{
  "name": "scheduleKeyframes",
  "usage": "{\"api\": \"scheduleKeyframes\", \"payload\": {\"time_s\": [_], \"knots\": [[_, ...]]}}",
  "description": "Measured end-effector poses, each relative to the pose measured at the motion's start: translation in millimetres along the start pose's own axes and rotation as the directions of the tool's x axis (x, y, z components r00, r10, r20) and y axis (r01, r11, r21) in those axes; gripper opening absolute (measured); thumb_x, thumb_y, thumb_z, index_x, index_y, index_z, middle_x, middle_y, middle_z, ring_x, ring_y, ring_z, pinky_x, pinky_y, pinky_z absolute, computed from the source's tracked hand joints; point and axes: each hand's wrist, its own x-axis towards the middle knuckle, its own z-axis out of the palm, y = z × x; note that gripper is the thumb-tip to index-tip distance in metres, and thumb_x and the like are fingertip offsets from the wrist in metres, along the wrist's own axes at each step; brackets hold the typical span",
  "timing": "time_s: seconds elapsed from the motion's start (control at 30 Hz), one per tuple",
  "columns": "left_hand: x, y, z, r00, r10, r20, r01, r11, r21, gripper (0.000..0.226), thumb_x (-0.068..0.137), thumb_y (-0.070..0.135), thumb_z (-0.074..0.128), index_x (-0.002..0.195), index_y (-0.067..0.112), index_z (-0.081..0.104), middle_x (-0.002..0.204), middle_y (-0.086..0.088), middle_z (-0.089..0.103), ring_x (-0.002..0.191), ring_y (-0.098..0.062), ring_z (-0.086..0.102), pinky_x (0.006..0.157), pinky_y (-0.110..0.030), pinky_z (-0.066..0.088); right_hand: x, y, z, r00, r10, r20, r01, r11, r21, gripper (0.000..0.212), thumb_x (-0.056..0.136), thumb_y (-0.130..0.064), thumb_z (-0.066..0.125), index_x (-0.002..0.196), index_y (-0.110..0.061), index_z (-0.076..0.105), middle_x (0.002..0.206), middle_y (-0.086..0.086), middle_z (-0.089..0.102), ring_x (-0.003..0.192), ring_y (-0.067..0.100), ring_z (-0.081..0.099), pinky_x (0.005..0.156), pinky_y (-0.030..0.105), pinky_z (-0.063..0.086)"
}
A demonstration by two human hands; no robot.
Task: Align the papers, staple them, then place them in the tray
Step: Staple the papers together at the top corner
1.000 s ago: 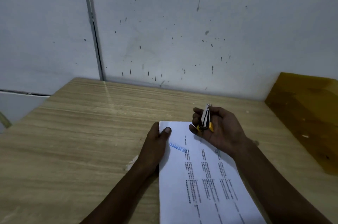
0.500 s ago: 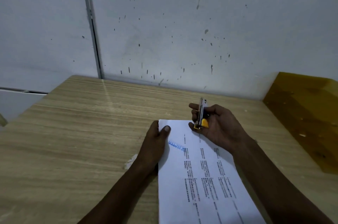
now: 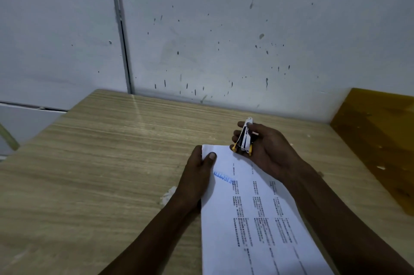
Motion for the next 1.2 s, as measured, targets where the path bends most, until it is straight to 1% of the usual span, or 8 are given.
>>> {"api": "scheduleKeyframes", "payload": {"time_s": [0.2,0.3,0.5,0.63,0.73,0.87,1.1,1.2], "knots": [[1.2,-1.8,1.0,1.000,0.003,-0.011,-0.003,1.000,0.021,0.007,0.103,0.017,0.055,0.098,0.016,0.060,0.099,-0.013,0.071,0.088,-0.022,0.066,0.089,-0.052,0.053,9.0,0.4,7.2,0.982,-0.167,0.083,0.180,0.968,-0.175,0.018,0.100,0.002,0.042,0.115,0.003,0.052,0.098,0.017,0.062,0.093,0.028,0.063,0.091,0.041,0.055],[0.7,-2.6,2.6,1.000,0.000,-0.028,0.001,1.000,0.019,0.011,0.102,0.018,0.055,0.108,0.010,0.059,0.108,-0.019,0.070,0.092,-0.024,0.067,0.091,-0.053,0.053,11.3,1.4,13.5,0.966,-0.236,0.107,0.259,0.911,-0.320,0.022,0.098,0.002,0.048,0.119,0.006,0.050,0.105,0.024,0.064,0.097,0.034,0.066,0.083,0.039,0.060],[-3.3,-2.3,2.4,1.000,0.009,-0.005,-0.009,1.000,0.002,0.019,0.103,0.023,0.055,0.117,0.014,0.047,0.109,-0.009,0.068,0.098,-0.021,0.068,0.078,-0.034,0.052,19.9,8.2,18.6,0.957,-0.242,0.158,0.289,0.768,-0.572,0.022,0.097,-0.003,0.055,0.114,0.009,0.049,0.109,0.027,0.070,0.102,0.038,0.070,0.091,0.040,0.058],[-4.4,-2.1,1.5,0.999,0.035,0.013,-0.034,0.999,-0.028,0.024,0.104,0.020,0.054,0.122,0.011,0.041,0.109,-0.007,0.067,0.091,-0.010,0.066,0.067,-0.016,0.050,22.7,9.9,20.9,0.965,-0.198,0.173,0.263,0.751,-0.605,0.023,0.098,-0.003,0.054,0.116,0.010,0.051,0.110,0.029,0.069,0.099,0.034,0.071,0.085,0.030,0.060],[-3.8,-1.7,1.6,0.999,0.041,0.021,-0.040,0.997,-0.067,0.023,0.104,0.016,0.053,0.119,0.013,0.035,0.104,-0.009,0.067,0.083,-0.009,0.066,0.059,-0.009,0.052,22.5,8.1,19.6,0.968,-0.165,0.190,0.250,0.721,-0.647,0.024,0.098,-0.009,0.056,0.115,0.008,0.052,0.107,0.024,0.072,0.099,0.036,0.071,0.085,0.033,0.059],[-2.4,-1.9,1.6,0.999,0.040,0.035,-0.036,0.993,-0.110,0.028,0.103,0.011,0.054,0.117,0.017,0.031,0.102,-0.013,0.066,0.080,-0.013,0.067,0.060,-0.013,0.054,22.1,7.4,18.3,0.965,-0.124,0.232,0.252,0.685,-0.684,0.025,0.097,-0.011,0.058,0.115,0.006,0.053,0.106,0.022,0.073,0.097,0.026,0.073,0.087,0.033,0.058],[-2.2,-0.2,0.7,0.999,0.007,0.043,-0.001,0.990,-0.138,0.034,0.100,0.020,0.060,0.120,0.019,0.033,0.112,-0.015,0.069,0.087,-0.013,0.069,0.063,-0.014,0.056,26.3,8.8,19.1,0.967,-0.092,0.237,0.236,0.675,-0.699,0.028,0.096,-0.017,0.061,0.115,0.002,0.056,0.102,0.015,0.076,0.094,0.026,0.074,0.085,0.031,0.058],[-0.4,-1.3,0.8,1.000,-0.002,0.030,0.005,0.994,-0.111,0.036,0.099,0.026,0.062,0.122,0.020,0.035,0.116,-0.017,0.070,0.094,-0.018,0.070,0.072,-0.024,0.056,27.1,10.4,20.7,0.964,-0.092,0.249,0.245,0.672,-0.699,0.026,0.096,-0.016,0.060,0.114,0.003,0.056,0.103,0.016,0.076,0.090,0.023,0.074,0.078,0.025,0.058]]}}
